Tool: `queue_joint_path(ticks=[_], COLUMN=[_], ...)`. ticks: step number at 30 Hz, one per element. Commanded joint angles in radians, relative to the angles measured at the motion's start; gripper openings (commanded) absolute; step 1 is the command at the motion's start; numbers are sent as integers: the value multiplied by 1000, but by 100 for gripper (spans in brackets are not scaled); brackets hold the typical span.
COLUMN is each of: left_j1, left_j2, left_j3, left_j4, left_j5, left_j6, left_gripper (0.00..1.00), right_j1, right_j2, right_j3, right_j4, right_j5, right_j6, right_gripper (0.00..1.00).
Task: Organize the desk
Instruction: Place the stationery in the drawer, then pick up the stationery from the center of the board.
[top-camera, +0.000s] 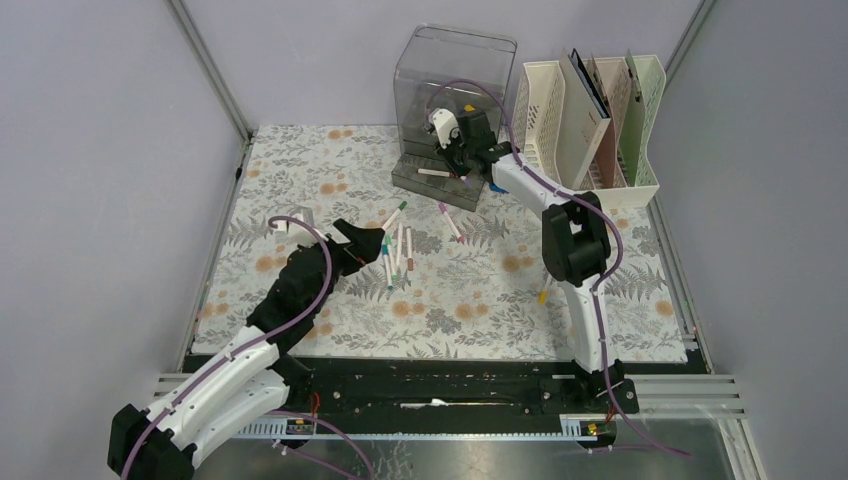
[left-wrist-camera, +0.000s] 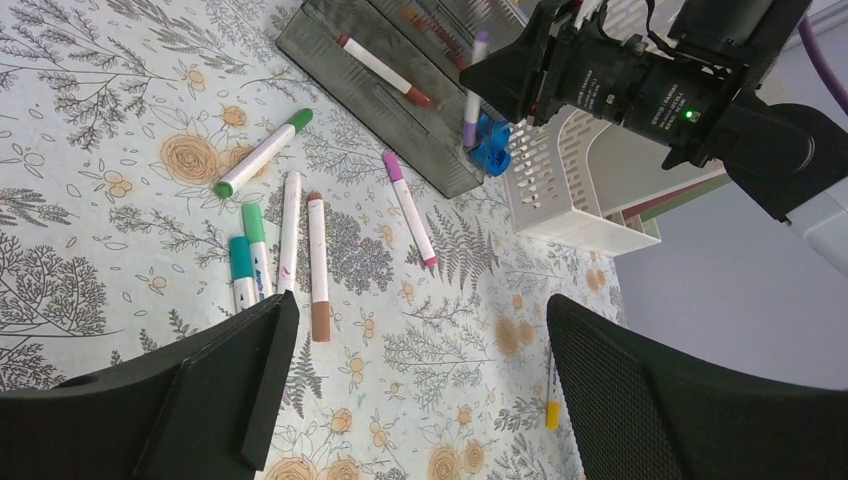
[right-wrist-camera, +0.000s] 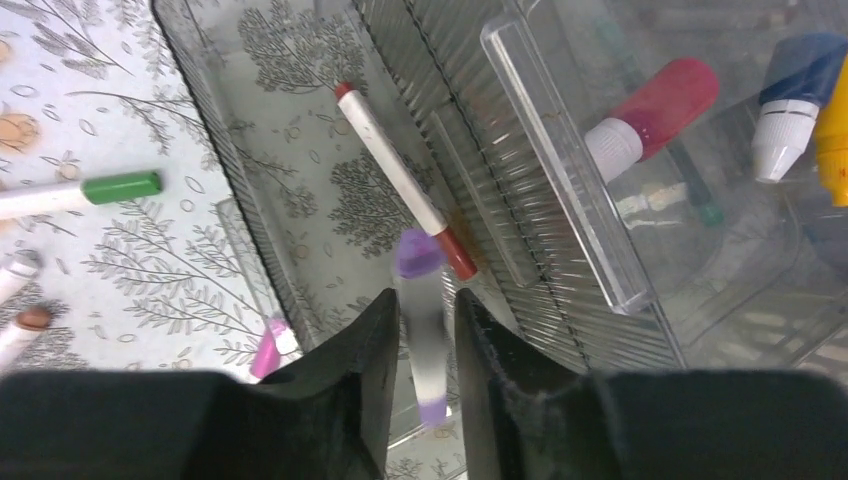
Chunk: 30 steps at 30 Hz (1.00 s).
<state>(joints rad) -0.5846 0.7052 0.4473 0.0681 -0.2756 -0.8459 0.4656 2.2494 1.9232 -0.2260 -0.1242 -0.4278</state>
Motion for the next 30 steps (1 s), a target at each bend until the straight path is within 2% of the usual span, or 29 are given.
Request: queue_joint_path(ticks=[1,4,8,13,20,30], left_j1=[5,5,5,6,5,5], left_j2=[23,48,78,88,104,240], left_j3=[-2,-1,5,4,-9,41], left_j4=[40,62,81,97,138,178], left_j5=[15,36,67,79,106,229], left_j6=[-7,-7,-10,-6,-4,-32], left_gripper=[99,99,99,99,99,99], right_j1=[8,8,8,8,8,-17], right_j2=[-9,-32,-98,-238,-533,-909], right_j3=[11,-21,-84,-193,-500,-920], right_j4=[64,65,53,-25,-79,-199], right_j5=[51,32,-4,-86,-147,-67], right_j6=[-62,-58,-26,29,104,156], right_gripper=[40,51,57,59,59,64])
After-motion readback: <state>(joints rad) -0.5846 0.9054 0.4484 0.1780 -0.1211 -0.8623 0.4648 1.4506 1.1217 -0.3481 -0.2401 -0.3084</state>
